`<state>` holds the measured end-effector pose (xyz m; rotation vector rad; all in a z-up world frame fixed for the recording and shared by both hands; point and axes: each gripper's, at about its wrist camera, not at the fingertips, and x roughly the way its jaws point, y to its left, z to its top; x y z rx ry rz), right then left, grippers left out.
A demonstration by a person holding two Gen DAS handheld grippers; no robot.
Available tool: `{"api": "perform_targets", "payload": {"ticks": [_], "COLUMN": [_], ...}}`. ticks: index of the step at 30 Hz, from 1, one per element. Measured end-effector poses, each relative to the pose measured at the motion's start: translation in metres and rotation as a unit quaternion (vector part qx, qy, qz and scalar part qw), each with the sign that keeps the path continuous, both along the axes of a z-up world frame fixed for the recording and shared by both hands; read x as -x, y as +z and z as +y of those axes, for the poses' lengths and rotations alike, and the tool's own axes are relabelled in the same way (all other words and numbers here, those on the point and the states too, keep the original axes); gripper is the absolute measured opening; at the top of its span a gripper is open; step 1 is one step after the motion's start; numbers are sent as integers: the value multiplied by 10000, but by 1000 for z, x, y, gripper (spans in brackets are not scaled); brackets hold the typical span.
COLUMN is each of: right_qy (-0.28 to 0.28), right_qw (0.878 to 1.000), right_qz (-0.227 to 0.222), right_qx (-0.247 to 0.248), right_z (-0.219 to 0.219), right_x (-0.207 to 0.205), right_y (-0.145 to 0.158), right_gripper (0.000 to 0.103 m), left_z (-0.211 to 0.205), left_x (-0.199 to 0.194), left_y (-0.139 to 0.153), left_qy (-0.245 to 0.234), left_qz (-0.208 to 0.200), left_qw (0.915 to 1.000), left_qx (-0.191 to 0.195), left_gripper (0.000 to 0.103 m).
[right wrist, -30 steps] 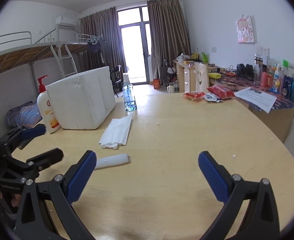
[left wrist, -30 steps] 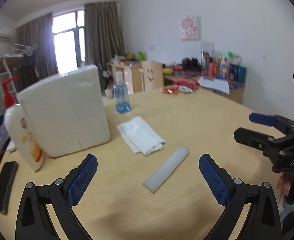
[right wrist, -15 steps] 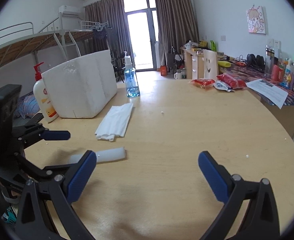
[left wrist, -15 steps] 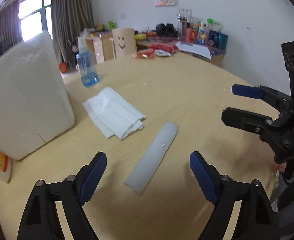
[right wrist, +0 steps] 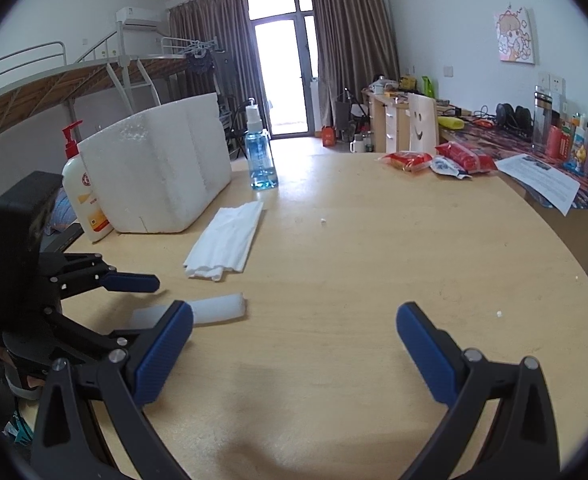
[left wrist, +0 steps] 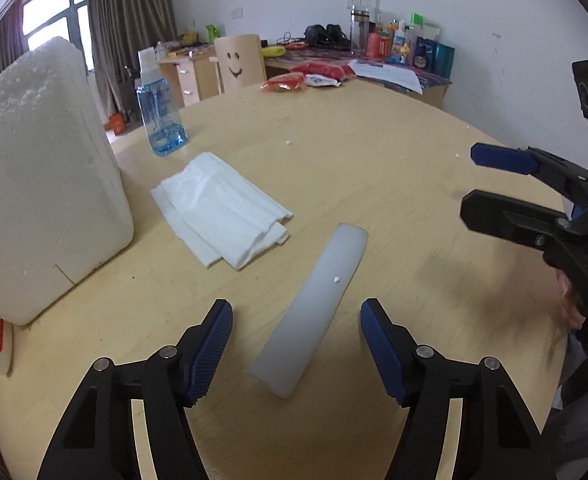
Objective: Organize soft objects
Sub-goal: 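Lower the left tool onto the white foam tube and close on it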
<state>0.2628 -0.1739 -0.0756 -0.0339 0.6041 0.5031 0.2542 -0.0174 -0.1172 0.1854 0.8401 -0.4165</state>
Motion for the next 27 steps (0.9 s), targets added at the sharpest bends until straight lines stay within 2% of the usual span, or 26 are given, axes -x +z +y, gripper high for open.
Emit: {"api": "perform_targets", "payload": {"ticks": [1, 6, 11, 12, 13, 17, 27], "right_qy": [4, 17, 92, 106, 110, 96, 20], "right_qw": [10000, 9999, 9999, 9999, 9999, 9999, 10000], "right_qz": [-9, -61, -39, -32, -31, -32, -36], "right_qx": [0, -91, -59, -64, -69, -79, -86], "right_z": [0, -3, 1, 1, 1, 2, -1], "right_x": [0, 2, 1, 1, 1, 1, 5], "right_y": [0, 2, 1, 1, 1, 3, 5], "right_gripper": [103, 103, 103, 103, 103, 103, 103], "left_z": [0, 1, 0, -1, -3, -6, -7], "left_x": [0, -4, -3, -3, -1, 0, 0], "left_y": [-1, -2, -1, -1, -1, 0, 0], "left_qy": [-14, 12, 3, -16, -69, -111, -59], "left_qz": [33, 88, 73, 59, 59, 23, -31], "left_qw": [10000, 10000, 10000, 10000, 10000, 9999, 9999], "left_qx": [-6, -29, -22, -42, -40, -106, -155], "left_gripper": [61, 55, 41, 32, 29, 25, 24]}}
